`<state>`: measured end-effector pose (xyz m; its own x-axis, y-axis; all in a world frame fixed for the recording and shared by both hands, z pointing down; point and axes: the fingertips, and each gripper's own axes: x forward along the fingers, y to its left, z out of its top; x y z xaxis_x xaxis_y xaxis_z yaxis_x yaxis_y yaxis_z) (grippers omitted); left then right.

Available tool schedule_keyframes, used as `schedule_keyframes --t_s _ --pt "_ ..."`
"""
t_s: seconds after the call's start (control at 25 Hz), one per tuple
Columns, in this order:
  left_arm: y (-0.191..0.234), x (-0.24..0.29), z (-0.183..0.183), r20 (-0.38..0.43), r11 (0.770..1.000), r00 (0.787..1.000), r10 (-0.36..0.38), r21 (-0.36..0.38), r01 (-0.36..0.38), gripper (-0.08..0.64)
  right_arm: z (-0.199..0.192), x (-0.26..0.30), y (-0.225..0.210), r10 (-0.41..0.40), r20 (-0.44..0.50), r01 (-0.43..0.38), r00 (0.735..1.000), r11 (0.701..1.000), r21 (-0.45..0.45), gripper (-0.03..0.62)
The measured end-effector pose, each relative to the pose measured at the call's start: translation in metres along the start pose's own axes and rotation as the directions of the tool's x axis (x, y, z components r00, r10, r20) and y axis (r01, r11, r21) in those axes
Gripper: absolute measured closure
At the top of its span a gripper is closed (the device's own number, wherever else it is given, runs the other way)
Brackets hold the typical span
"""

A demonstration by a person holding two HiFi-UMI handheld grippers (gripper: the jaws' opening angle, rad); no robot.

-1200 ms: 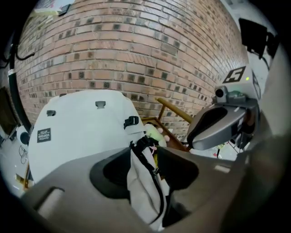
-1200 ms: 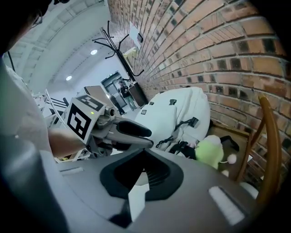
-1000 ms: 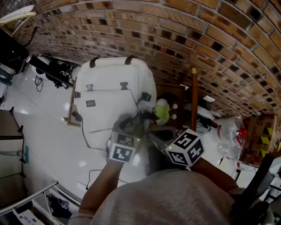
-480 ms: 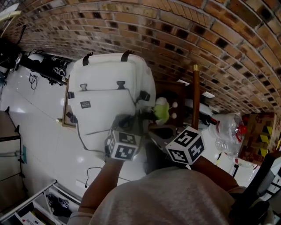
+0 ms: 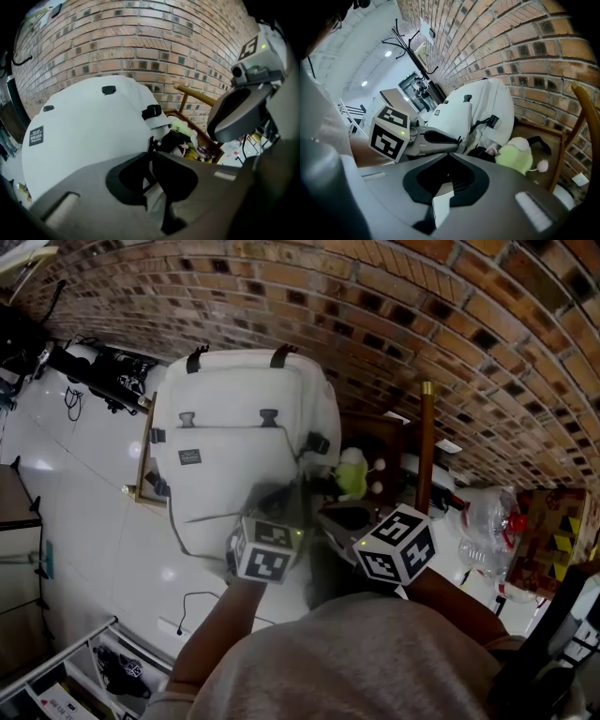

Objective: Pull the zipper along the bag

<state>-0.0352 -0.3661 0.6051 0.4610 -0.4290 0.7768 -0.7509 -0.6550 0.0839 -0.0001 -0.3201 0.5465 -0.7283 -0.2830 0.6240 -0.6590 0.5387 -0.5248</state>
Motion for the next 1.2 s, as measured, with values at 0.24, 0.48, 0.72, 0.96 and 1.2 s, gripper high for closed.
schedule_keyframes --t_s 0.24,0.48,0.72,0.96,1.2 --pt "0.011 -0.027 -0.003 0.029 0.993 1.000 -0.005 -0.119 0.008 0.518 0.006 0.013 0.008 0.017 -0.018 -0.017 1.000 0.999 -0.038 0.595" --pt "0.020 -0.041 -0.015 0.067 0.971 0.997 -0.032 -0.236 0.047 0.520 0.012 0.028 0.013 0.022 -0.045 -0.026 0.999 0.996 -0.083 0.595" --pt "0.024 -0.050 -0.026 0.067 0.955 0.997 -0.048 -0.291 0.065 0.520 0.014 0.051 0.006 -0.018 -0.087 0.005 0.996 0.989 -0.150 0.595" --pt "0.028 -0.049 -0.032 0.079 0.945 0.995 -0.065 -0.317 0.087 0.520 0.005 0.082 -0.015 -0.081 -0.151 0.049 0.985 0.977 -0.206 0.595" --pt "0.031 -0.047 -0.036 0.077 0.937 0.994 -0.080 -0.334 0.101 0.520 -0.001 0.098 -0.019 -0.097 -0.191 0.053 0.977 0.974 -0.221 0.595"
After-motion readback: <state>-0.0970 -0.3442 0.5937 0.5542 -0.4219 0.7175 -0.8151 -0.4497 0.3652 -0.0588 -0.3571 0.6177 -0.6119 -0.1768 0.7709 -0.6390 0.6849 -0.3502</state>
